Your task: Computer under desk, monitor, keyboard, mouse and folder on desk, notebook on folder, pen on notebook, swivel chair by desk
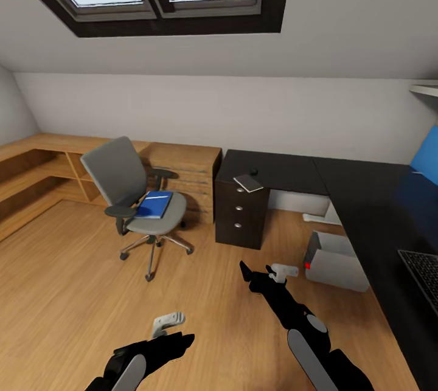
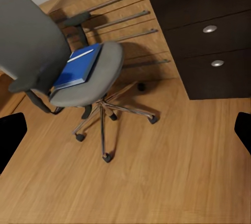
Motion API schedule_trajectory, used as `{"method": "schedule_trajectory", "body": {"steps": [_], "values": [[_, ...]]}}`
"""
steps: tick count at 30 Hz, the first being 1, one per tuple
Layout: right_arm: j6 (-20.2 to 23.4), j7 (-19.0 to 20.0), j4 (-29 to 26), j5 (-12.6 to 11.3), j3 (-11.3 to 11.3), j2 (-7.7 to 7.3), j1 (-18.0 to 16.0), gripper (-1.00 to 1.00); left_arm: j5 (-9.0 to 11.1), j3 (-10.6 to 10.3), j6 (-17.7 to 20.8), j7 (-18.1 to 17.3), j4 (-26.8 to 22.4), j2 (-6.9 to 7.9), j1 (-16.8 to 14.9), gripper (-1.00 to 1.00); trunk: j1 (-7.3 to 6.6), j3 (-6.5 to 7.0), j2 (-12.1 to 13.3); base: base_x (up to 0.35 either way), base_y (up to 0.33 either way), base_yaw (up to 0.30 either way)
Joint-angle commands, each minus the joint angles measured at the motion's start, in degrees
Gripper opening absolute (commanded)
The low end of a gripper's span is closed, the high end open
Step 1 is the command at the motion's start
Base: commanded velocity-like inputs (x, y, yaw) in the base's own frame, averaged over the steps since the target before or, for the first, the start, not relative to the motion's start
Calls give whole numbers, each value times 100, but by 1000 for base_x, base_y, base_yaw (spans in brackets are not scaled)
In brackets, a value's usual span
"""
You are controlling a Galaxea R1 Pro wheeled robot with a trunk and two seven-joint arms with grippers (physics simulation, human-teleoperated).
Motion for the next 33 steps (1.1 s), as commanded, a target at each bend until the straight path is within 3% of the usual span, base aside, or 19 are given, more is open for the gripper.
{"method": "schedule_trajectory", "body": {"steps": [1, 13, 24, 33], "values": [[14, -46, -11, -42, 15, -5, -6, 100, 60, -14, 6, 57, -9, 6, -5, 100, 4, -7, -5, 321, -75, 0], [10, -41, 1, -43, 12, -9, -6, 100, 63, -17, 10, 54, -9, 6, -6, 100, 4, -7, -5, 305, -21, 0], [11, -32, 100, -67, 7, -8, -6, 100, 69, -21, 14, 49, -9, 6, -6, 100, 4, -7, -5, 60, -1, 0], [6, -40, 103, -68, 7, -1, -6, 100, 69, -21, 15, 73, -9, 6, -6, 100, -193, 170, 356, 0, 0, 0]]}}
